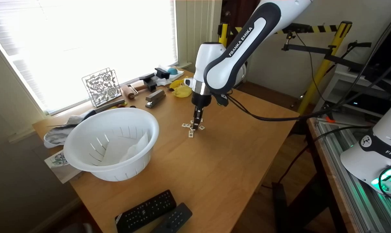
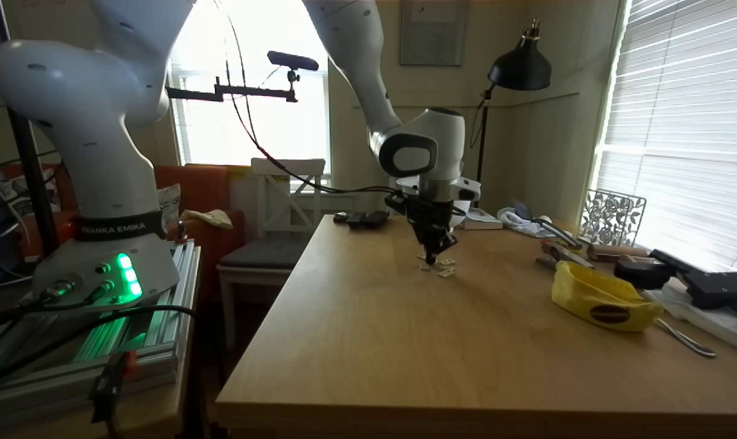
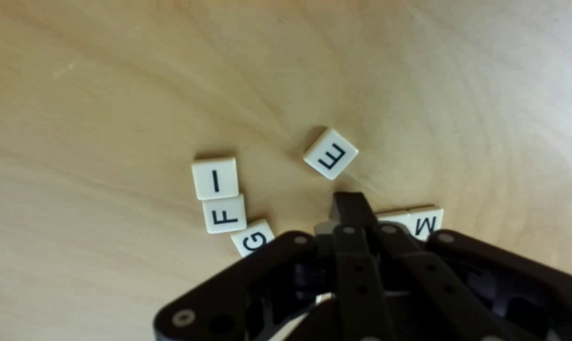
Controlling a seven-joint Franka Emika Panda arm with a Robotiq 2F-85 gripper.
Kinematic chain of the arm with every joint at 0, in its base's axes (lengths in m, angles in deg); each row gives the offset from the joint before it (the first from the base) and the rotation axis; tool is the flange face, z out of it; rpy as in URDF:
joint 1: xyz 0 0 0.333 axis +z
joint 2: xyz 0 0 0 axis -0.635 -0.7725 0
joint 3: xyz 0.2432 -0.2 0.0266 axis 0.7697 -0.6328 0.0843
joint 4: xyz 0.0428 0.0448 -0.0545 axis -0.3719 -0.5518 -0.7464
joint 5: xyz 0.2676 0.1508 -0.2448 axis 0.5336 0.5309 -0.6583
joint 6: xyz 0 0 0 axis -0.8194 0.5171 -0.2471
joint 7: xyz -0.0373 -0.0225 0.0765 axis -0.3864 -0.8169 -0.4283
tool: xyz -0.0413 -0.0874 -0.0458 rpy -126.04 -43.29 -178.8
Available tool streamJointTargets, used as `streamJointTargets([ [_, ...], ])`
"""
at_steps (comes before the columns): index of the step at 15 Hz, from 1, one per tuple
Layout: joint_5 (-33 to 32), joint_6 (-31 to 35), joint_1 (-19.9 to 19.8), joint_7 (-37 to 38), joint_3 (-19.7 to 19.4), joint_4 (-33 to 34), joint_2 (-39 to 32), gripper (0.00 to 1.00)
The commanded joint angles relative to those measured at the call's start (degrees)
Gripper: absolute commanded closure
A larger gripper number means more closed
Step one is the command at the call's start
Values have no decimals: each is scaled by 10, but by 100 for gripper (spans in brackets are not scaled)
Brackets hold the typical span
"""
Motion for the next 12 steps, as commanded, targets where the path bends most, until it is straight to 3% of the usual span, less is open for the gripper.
streamJointTargets([
  [1, 28, -21, 18, 7, -17, 17, -14, 100],
  [12, 57, -32, 26, 17, -23, 29, -20, 100],
])
